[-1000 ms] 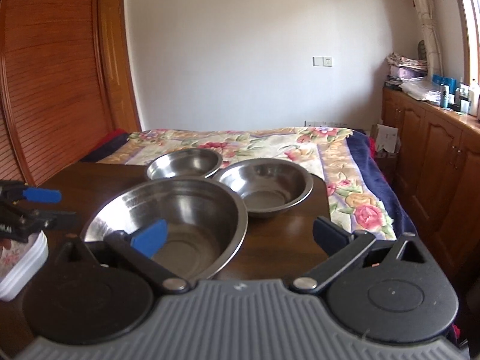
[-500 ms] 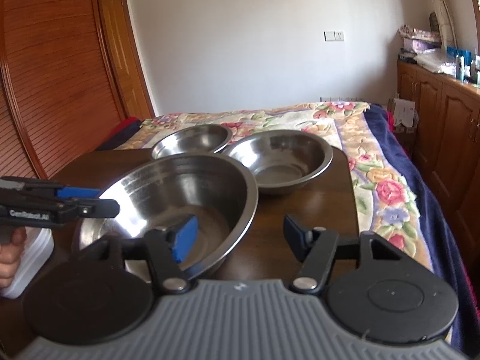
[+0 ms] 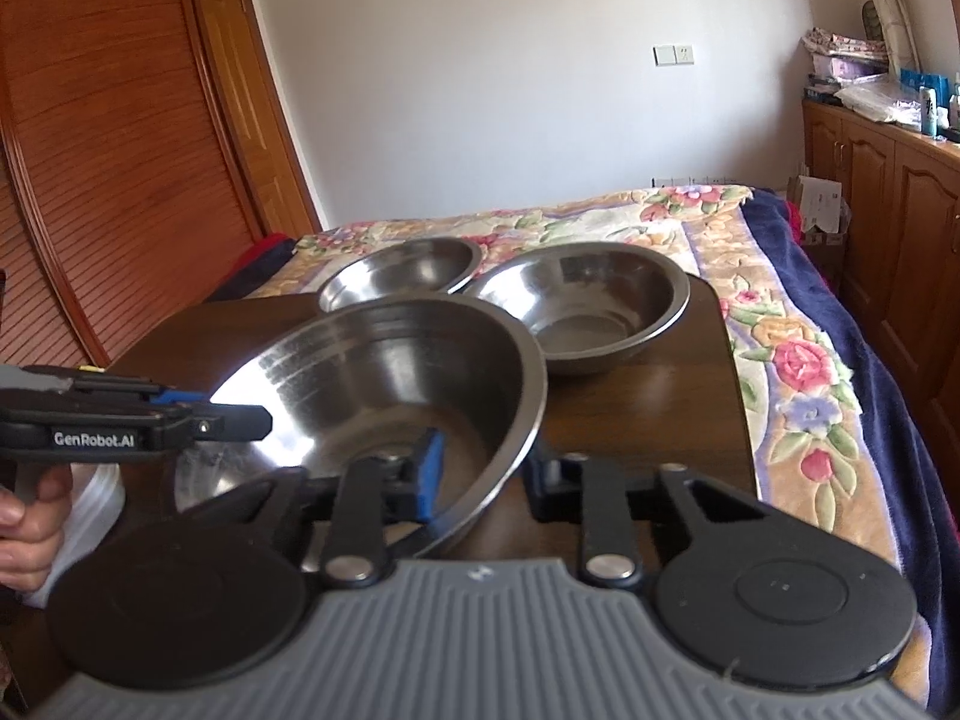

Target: Organize plates and bowls

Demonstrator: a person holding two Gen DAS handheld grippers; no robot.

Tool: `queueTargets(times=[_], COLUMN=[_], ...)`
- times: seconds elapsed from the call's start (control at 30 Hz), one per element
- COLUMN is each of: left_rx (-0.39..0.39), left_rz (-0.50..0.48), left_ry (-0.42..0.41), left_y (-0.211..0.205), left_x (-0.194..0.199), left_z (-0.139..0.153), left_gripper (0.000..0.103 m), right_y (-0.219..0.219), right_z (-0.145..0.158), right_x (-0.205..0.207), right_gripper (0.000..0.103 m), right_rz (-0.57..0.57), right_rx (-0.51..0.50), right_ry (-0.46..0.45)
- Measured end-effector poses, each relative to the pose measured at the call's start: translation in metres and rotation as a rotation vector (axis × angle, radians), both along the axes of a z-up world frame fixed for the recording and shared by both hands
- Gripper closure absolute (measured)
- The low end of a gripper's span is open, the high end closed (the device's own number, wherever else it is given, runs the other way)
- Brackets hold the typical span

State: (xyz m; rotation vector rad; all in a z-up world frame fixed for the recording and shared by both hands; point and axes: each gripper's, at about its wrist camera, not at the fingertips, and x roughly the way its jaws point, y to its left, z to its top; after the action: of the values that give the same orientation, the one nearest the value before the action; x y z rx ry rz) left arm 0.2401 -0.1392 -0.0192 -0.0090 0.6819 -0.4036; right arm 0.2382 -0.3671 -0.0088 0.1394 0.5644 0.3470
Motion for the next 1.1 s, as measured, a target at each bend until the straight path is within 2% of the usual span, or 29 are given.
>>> queueTargets(times=[0.6,1.1], left_rx=[-0.019,-0.034], left_rz=[-0.024,-0.047], left_ry=[-0.055,-0.066], left_y=[0.023,0.051], left_x=[-0.032,-0.067], left_z=[0.017,0.023], left_gripper=[0.075,0.075], right_y=[0.021,0.043], right_z=[0.016,0.016], right_x=[-0.029,-0.057], right_gripper=[0.075,0.074], right_rz=[-0.012,0.006], right_rx=[-0.007,-0.009], right_ry=[-0.036,-0.022])
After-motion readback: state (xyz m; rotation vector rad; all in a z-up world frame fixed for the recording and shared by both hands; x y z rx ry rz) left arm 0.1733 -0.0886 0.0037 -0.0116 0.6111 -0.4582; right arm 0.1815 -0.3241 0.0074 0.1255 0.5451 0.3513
